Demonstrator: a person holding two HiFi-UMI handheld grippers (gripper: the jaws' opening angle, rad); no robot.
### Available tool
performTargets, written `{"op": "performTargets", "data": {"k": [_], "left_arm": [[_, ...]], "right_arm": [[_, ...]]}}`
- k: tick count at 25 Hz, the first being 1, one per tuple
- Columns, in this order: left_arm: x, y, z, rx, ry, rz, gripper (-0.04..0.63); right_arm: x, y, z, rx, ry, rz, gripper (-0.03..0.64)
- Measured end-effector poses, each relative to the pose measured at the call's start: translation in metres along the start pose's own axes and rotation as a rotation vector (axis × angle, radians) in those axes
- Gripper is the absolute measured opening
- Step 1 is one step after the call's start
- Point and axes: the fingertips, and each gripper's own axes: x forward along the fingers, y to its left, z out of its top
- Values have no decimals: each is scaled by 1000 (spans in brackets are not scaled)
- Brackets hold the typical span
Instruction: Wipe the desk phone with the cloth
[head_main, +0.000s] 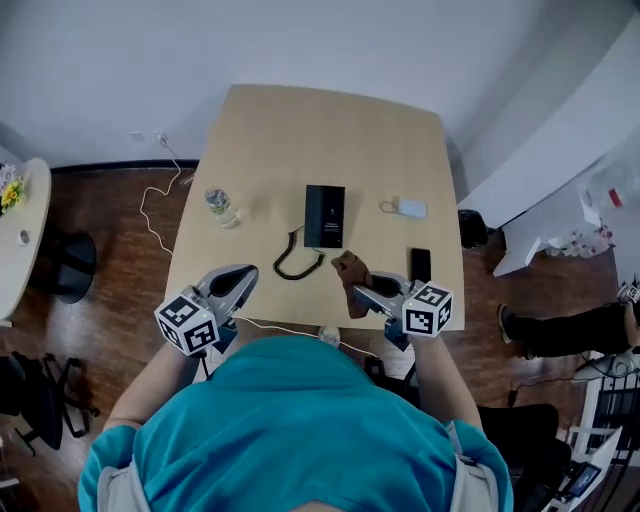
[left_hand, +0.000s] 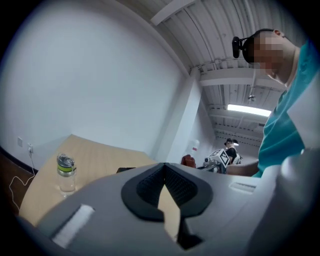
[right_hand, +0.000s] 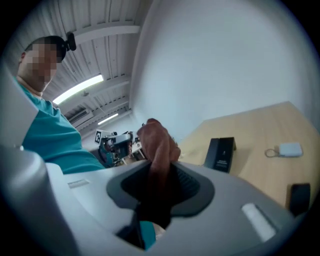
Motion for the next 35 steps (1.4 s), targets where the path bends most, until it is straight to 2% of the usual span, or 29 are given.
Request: {"op": "performTargets", "data": {"k": [5, 11, 15, 20, 26, 30, 35], "left_arm": [[-90, -2, -10, 24, 35, -82, 5], [-161, -9, -13, -42, 11, -77, 5], [-169, -33, -8, -57, -32, -76, 5], [-162, -88, -22, -33, -22, -72, 5], [-150, -170, -63, -53, -35, -2, 5], [-153, -214, -94, -48, 0, 12, 5], [-180, -222, -89, -13, -26, 39, 5]], "right_arm": [[16, 83, -18, 79, -141, -68, 112], [5, 156, -37, 49, -128, -133, 112], [-25, 174, -33, 21, -162, -171, 112], [-70, 192, -49, -31, -167, -161, 112], [-126, 196, -115, -48, -86, -95, 112], [-144, 204, -147, -23, -73, -58, 112], [-141, 231, -152, -47, -90, -43, 112]]}}
